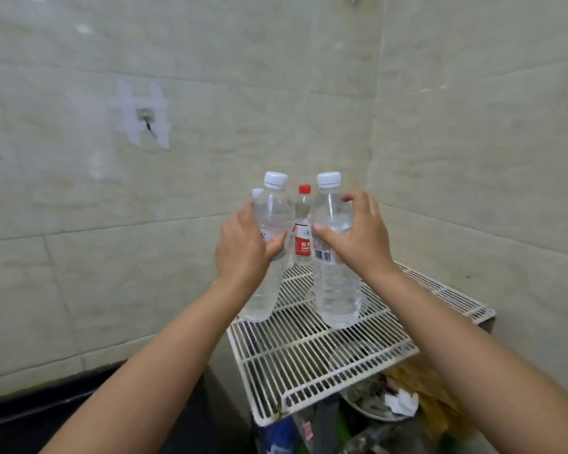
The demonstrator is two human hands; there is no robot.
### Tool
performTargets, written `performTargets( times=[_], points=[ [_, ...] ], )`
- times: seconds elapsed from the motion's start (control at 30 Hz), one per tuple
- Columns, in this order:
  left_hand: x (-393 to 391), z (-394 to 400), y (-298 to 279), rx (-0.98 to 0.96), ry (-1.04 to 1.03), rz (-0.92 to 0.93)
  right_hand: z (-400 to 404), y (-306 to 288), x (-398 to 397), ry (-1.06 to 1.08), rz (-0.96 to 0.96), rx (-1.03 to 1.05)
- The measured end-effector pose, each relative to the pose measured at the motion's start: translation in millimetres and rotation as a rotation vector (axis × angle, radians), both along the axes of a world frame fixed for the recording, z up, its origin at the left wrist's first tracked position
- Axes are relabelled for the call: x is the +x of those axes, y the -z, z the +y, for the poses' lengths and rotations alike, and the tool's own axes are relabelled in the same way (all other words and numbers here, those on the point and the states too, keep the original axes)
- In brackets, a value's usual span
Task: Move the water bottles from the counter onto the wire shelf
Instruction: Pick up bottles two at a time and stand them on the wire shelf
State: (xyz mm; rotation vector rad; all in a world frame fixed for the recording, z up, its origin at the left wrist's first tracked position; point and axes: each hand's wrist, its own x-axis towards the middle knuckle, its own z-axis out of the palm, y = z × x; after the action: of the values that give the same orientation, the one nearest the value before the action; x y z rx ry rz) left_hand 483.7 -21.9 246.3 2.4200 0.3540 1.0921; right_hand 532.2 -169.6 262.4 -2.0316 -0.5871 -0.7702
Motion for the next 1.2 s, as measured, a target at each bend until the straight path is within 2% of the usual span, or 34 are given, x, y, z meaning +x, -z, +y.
performTargets(
  times=[0.17, 0.27, 0.33, 0.47, 0.63, 0.83, 0.97, 1.13, 1.2],
  points=[
    [68, -4, 4, -0.035, -0.14, 0.027, 16, 10, 84, -0.106, 0.034, -0.024],
    [109, 1, 13, -0.119, -0.209, -0.004, 32, 19, 129, -0.157, 0.043, -0.07],
    [131, 3, 17, -0.199, -0.25, -0.036, 44, 24, 153, -0.178, 0.054, -0.074],
    [165, 11, 27, -0.219, -0.314, -0.023, 64, 36, 186, -0.209, 0.112, -0.086],
    [181, 17, 50, -0.239, -0.364, 0.081, 68, 43, 209, -0.246, 0.199, -0.202],
    [175, 23, 46, -0.245, -0.341, 0.149, 54, 34, 224, -0.278, 0.161, -0.345],
    [168, 38, 20, -0.119, -0.307, 0.165, 49, 4, 229, -0.317, 0.128, -0.234],
    [173, 56, -28, 0.167, -0.161, 0.384, 56, -32, 235, -0.442, 0.093, -0.673],
    [178, 56, -40, 0.202, -0.128, 0.472, 62, -37, 234, -0.428, 0.101, -0.735]
  ],
)
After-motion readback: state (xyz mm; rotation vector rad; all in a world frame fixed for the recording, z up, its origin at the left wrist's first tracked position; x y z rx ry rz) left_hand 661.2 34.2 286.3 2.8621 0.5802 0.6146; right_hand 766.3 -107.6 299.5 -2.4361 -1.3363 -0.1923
